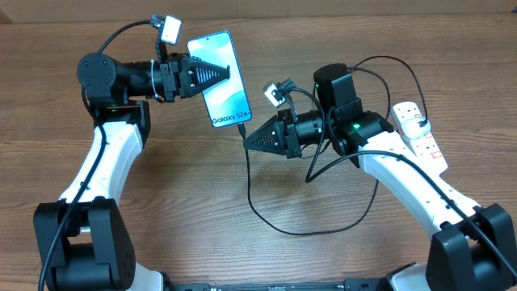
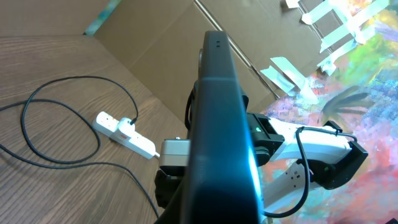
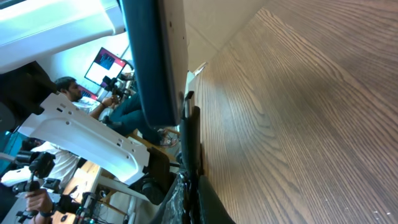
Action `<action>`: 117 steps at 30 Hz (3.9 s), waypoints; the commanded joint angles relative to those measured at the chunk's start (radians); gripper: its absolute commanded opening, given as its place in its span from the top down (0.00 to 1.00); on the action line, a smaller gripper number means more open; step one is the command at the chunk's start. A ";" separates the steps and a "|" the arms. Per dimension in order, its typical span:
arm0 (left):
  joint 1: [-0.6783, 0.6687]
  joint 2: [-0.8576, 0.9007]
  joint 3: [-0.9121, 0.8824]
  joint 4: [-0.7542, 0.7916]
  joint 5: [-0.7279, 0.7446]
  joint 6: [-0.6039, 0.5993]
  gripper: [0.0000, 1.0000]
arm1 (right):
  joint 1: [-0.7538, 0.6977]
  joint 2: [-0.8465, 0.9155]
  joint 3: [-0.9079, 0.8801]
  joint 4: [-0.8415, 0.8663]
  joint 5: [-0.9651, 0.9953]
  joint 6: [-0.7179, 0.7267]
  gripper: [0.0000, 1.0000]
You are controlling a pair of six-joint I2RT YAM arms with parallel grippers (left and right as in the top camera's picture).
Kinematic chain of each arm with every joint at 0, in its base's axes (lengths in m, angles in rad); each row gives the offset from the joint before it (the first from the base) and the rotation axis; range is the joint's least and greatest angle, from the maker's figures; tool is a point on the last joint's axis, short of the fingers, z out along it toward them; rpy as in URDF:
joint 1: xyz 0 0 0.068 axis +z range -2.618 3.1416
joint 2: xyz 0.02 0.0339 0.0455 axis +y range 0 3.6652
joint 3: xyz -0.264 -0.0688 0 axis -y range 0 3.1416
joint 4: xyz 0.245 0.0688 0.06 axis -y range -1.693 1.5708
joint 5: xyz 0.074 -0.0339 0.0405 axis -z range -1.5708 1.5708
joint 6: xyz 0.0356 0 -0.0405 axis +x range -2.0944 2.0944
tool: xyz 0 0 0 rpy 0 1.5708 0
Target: Plug charger to phone and switch on socket
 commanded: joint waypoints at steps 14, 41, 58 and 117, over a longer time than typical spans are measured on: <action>-0.007 -0.001 0.010 0.009 -0.039 -0.028 0.96 | 0.006 0.013 0.027 -0.002 -0.029 0.000 0.96; -0.021 -0.001 0.010 0.009 -0.061 -0.024 0.96 | 0.006 0.016 0.027 0.020 -0.057 0.000 0.96; -0.021 -0.001 0.010 0.009 -0.061 -0.016 0.96 | 0.006 0.016 0.027 0.026 -0.057 0.000 0.96; -0.023 -0.001 0.010 0.009 -0.030 0.055 0.96 | 0.005 0.016 0.027 -0.007 -0.069 -0.008 0.96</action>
